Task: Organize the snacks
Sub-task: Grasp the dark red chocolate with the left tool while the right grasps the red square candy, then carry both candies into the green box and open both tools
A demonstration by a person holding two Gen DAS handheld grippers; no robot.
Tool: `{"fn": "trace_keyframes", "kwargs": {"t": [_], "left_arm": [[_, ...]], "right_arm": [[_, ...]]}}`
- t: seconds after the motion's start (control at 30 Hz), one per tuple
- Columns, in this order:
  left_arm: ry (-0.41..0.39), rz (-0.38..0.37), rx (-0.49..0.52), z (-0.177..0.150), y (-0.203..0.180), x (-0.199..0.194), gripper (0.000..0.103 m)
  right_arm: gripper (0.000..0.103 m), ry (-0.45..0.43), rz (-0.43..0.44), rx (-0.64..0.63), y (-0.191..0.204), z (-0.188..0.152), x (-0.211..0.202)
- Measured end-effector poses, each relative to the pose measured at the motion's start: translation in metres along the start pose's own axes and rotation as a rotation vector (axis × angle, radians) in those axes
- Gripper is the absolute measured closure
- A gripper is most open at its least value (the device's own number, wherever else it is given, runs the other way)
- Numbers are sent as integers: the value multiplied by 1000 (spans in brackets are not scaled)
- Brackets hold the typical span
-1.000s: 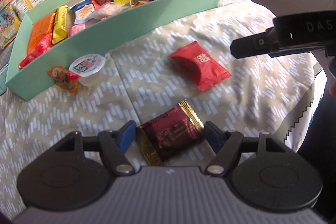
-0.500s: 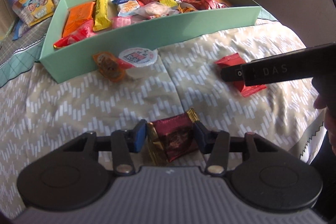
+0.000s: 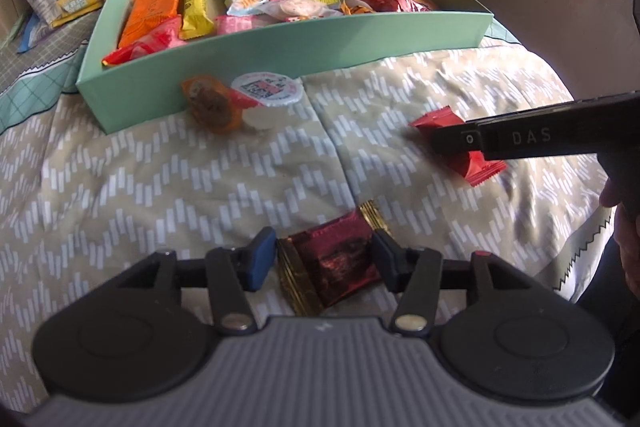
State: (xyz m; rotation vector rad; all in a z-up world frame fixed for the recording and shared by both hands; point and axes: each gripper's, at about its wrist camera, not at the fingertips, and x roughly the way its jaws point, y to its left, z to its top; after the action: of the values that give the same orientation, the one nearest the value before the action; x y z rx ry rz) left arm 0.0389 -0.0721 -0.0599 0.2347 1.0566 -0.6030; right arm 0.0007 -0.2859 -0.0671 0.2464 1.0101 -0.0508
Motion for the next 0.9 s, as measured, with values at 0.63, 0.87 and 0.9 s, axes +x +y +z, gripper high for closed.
{"fn": "trace_keyframes", "kwargs": {"t": [0.63, 0.87, 0.9], "left_arm": [[-73, -8, 74, 6, -14, -24, 85], [-3, -11, 344, -15, -15, -28, 41], [-7, 1, 396, -15, -19, -28, 37]], "right_arm": [[71, -15, 2, 33, -11, -14, -18], [71, -11, 24, 39, -9, -8, -19], [71, -7, 30, 43, -7, -8, -19]]}}
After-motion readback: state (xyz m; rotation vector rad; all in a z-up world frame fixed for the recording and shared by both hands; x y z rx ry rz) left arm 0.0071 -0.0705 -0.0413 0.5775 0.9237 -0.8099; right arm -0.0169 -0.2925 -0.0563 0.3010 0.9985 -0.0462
